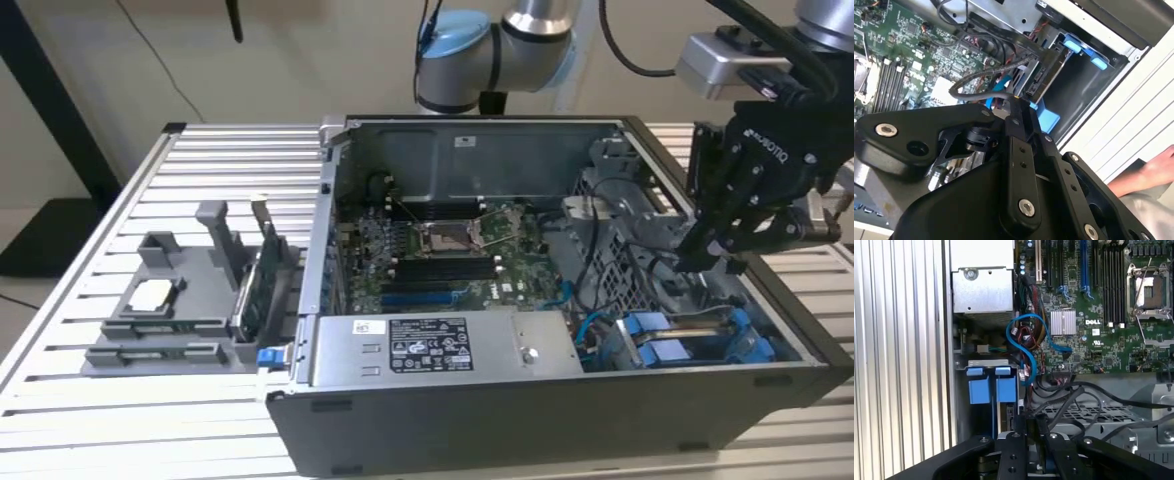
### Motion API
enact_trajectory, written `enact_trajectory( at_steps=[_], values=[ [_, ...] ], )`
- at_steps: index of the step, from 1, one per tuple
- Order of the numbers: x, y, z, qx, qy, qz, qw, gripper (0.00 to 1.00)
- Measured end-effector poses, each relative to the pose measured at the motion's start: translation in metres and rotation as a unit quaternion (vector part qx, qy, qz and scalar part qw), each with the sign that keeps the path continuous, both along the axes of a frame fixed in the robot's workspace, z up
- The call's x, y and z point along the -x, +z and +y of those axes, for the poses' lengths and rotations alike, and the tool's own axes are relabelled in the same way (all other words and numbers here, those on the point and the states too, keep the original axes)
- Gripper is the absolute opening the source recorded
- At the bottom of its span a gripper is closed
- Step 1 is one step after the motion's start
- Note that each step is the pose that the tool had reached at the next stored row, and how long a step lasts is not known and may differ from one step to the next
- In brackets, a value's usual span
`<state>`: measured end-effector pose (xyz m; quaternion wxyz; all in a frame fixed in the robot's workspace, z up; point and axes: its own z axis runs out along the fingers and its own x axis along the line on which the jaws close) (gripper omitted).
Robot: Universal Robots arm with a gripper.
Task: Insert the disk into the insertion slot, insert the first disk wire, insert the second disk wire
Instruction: 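Insert the first disk wire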
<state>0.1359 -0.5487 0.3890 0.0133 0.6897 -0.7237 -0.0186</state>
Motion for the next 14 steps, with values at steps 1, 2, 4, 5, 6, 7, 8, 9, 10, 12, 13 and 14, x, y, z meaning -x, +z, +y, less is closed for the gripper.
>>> enact_trajectory(
  at_steps=[1,2,4,5,6,7,8,9,10,12,13,14],
  values=[
    [0.0001,-0.0003,-0.0014,0.0000,0.000,0.0000,1.0000,0.19],
    [0.0002,-0.0006,-0.0028,0.0000,0.000,0.0000,1.0000,0.19],
    [0.0003,-0.0013,-0.0049,0.0001,0.000,0.0000,1.0000,0.19],
    [0.0003,-0.0018,-0.0059,0.0001,0.000,0.0000,1.0000,0.19],
    [0.0003,-0.0024,-0.0066,0.0000,0.000,0.0000,1.0000,0.19],
    [0.0003,-0.0029,-0.0073,0.0000,0.000,0.0000,1.0000,0.19],
    [0.0003,-0.0035,-0.0079,0.0001,0.000,0.0000,1.0000,0.19],
    [0.0003,-0.0042,-0.0085,0.0000,0.000,0.0000,1.0000,0.19],
    [0.0003,-0.0048,-0.0091,0.0000,0.000,0.0000,1.0000,0.19],
    [0.0003,-0.0061,-0.0103,0.0000,0.000,0.0000,1.0000,0.19],
    [0.0003,-0.0069,-0.0108,0.0000,0.000,0.0000,1.0000,0.19],
    [0.0003,-0.0079,-0.0114,0.0000,0.000,0.0000,1.0000,0.19]
  ],
)
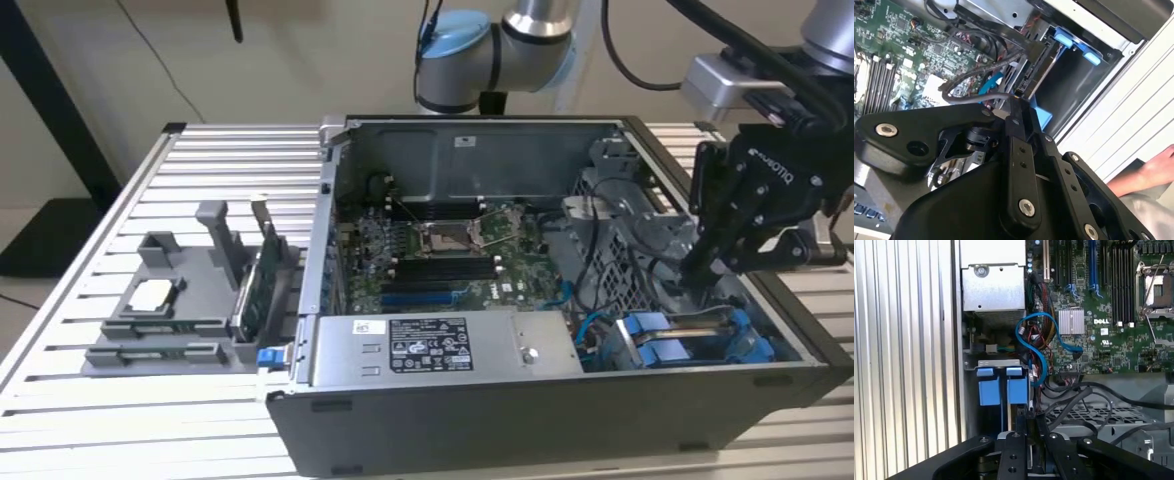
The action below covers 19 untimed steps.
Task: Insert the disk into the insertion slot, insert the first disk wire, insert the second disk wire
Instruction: 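Insert the first disk wire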
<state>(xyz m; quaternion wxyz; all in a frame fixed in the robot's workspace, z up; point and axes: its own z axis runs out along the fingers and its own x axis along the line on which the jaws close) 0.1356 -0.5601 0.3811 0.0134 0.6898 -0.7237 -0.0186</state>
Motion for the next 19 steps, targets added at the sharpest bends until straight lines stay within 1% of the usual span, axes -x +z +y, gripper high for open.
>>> enact_trajectory(
  at_steps=[5,6,8,16,17,19],
  values=[
    [0.000,-0.0069,-0.0017,0.0000,0.001,-0.0003,1.0000,0.19],
    [0.000,-0.0082,-0.0017,0.0001,0.001,-0.0009,1.0000,0.19],
    [0.000,-0.0103,-0.0017,0.0001,0.002,-0.0036,1.0000,0.19],
    [0.000,-0.0170,-0.0020,0.0006,0.006,-0.0198,0.9998,0.19],
    [0.000,-0.0174,-0.0021,0.0008,0.006,-0.0222,0.9997,0.19],
    [0.000,-0.0182,-0.0023,0.0011,0.007,-0.0294,0.9995,0.19]
  ],
)
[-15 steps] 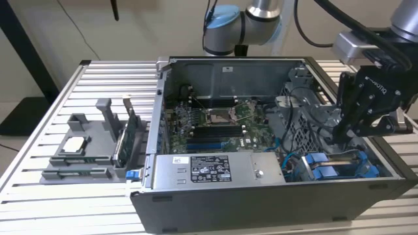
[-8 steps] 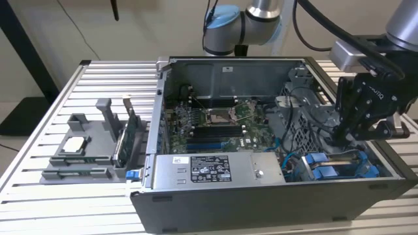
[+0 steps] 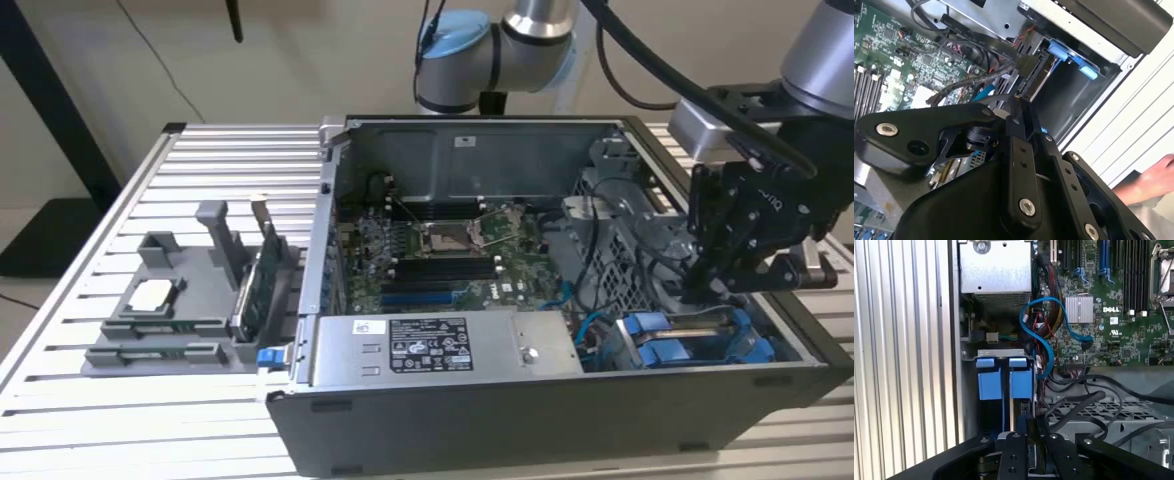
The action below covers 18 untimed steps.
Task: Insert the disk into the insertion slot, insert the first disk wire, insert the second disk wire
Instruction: 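Insert the first disk wire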
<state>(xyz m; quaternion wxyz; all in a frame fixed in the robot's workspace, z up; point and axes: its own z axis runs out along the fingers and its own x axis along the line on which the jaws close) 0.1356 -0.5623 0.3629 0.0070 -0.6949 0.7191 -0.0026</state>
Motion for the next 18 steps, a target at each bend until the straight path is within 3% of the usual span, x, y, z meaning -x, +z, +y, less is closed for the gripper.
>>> enact_trajectory(
  at_steps=[2,4,18],
  values=[
    [0.0000,-0.0012,-0.0003,-0.0002,0.000,-0.0077,1.0000,0.19],
    [-0.0001,-0.0026,-0.0005,-0.0001,0.000,-0.0113,0.9999,0.19],
    [-0.0041,-0.0037,-0.0006,-0.0001,0.000,-0.0115,0.9999,0.19]
  ],
)
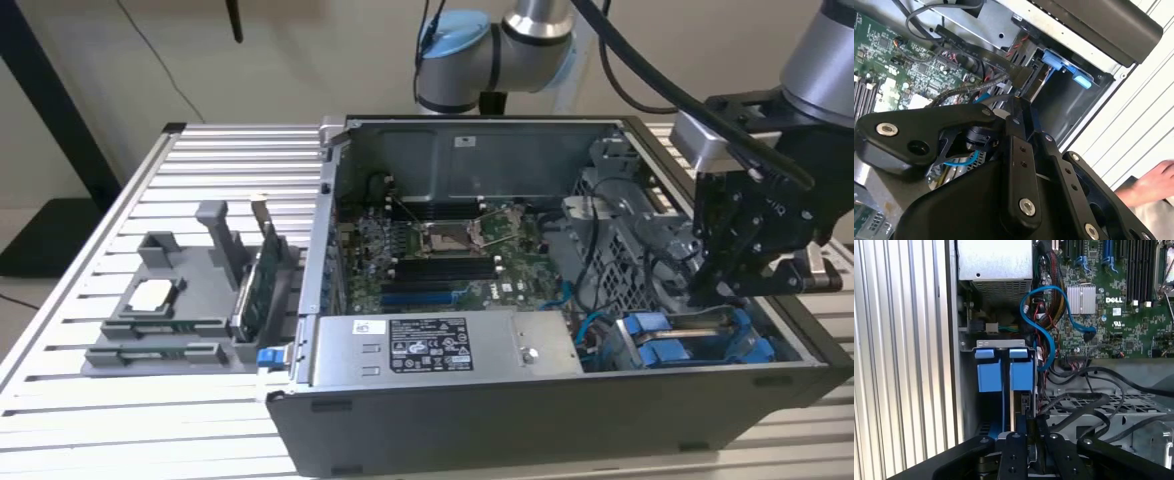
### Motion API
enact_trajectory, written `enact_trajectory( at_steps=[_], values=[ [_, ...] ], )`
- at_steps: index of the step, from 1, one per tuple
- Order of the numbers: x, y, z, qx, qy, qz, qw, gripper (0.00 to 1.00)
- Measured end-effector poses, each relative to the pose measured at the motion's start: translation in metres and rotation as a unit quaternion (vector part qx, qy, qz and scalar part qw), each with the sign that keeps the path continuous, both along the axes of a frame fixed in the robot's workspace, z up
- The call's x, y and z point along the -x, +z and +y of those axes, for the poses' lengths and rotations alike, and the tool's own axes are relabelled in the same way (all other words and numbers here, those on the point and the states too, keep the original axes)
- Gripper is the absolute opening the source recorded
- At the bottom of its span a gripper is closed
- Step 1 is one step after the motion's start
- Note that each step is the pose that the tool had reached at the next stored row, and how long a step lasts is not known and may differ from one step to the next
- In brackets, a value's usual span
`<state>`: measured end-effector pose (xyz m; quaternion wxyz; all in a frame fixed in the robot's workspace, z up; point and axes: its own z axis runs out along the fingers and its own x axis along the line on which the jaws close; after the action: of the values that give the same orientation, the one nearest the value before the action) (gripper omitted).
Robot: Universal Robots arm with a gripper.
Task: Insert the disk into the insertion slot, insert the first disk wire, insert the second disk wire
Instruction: 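Insert the first disk wire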
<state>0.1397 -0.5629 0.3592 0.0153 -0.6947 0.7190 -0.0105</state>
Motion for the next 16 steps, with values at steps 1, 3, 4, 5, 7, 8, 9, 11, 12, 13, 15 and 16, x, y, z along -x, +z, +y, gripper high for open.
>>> enact_trajectory(
  at_steps=[1,3,4,5,7,8,9,11,12,13,15,16],
  values=[
    [-0.001,-0.0002,0.0000,0.0000,0.000,0.0000,1.0000,0.19],
    [-0.004,-0.0008,0.0000,-0.0001,0.000,0.0000,1.0000,0.19],
    [-0.004,-0.0012,0.0000,0.0000,0.000,0.0000,1.0000,0.19],
    [-0.005,-0.0018,-0.0001,0.0000,0.000,0.0000,1.0000,0.19],
    [-0.005,-0.0034,-0.0002,0.0000,0.000,-0.0002,1.0000,0.19],
    [-0.005,-0.0044,-0.0002,0.0000,0.000,-0.0004,1.0000,0.19],
    [-0.005,-0.0052,-0.0002,0.0001,0.000,-0.0007,1.0000,0.19],
    [-0.006,-0.0071,-0.0002,0.0000,0.000,-0.0011,1.0000,0.19],
    [-0.007,-0.0080,-0.0002,0.0000,0.000,-0.0013,1.0000,0.19],
    [-0.007,-0.0088,-0.0003,0.0000,0.000,-0.0016,1.0000,0.19],
    [-0.008,-0.0105,-0.0004,0.0000,0.000,-0.0023,1.0000,0.19],
    [-0.009,-0.0113,-0.0005,0.0000,0.000,-0.0027,1.0000,0.19]
  ],
)
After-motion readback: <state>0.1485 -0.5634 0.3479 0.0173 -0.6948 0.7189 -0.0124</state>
